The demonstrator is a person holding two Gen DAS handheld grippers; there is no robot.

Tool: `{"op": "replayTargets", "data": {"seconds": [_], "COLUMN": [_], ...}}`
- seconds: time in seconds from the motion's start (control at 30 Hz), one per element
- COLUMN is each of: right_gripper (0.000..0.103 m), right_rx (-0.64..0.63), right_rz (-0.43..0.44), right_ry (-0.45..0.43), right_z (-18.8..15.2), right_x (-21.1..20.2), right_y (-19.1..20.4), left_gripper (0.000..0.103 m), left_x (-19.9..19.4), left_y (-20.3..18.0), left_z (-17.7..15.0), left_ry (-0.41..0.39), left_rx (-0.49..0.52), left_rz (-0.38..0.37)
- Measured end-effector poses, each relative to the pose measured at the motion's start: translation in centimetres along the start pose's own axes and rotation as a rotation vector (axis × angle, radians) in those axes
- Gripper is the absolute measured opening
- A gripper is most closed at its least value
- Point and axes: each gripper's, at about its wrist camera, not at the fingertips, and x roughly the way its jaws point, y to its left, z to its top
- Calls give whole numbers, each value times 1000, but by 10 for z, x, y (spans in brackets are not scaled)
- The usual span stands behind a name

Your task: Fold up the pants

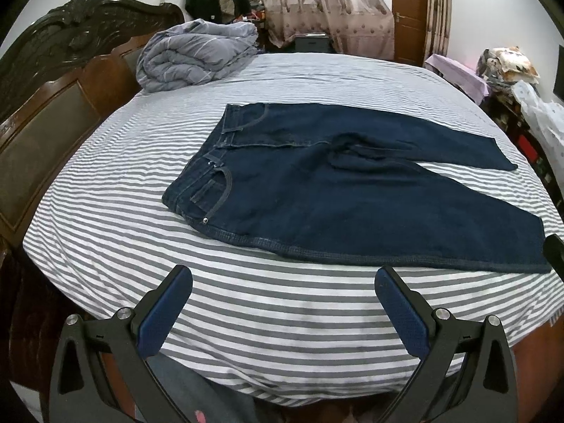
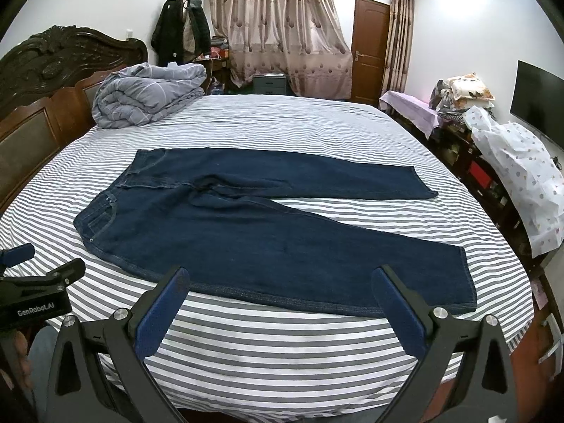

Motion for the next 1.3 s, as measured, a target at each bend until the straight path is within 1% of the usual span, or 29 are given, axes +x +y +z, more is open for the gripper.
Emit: {"op": "replayTargets", "data": {"seconds": [0.4,0.7,1.3], "right_gripper": [103,103,103], "right_rx": [-3,-4,-6], "right_rz": [9,10,14], "right_ry": [2,5,7], "right_z": [-1,-4,-4], "right_x": [2,7,8], "right_y": [-3,-9,-7], "left_gripper": [102,102,102], "left_x": [3,4,7], "left_y": [-2,-3,-1], "left_z": [1,2,7], "left_ry": [12,6,-2], "left_rx": [23,33,32], "left_rz": [-5,-2,-14]}}
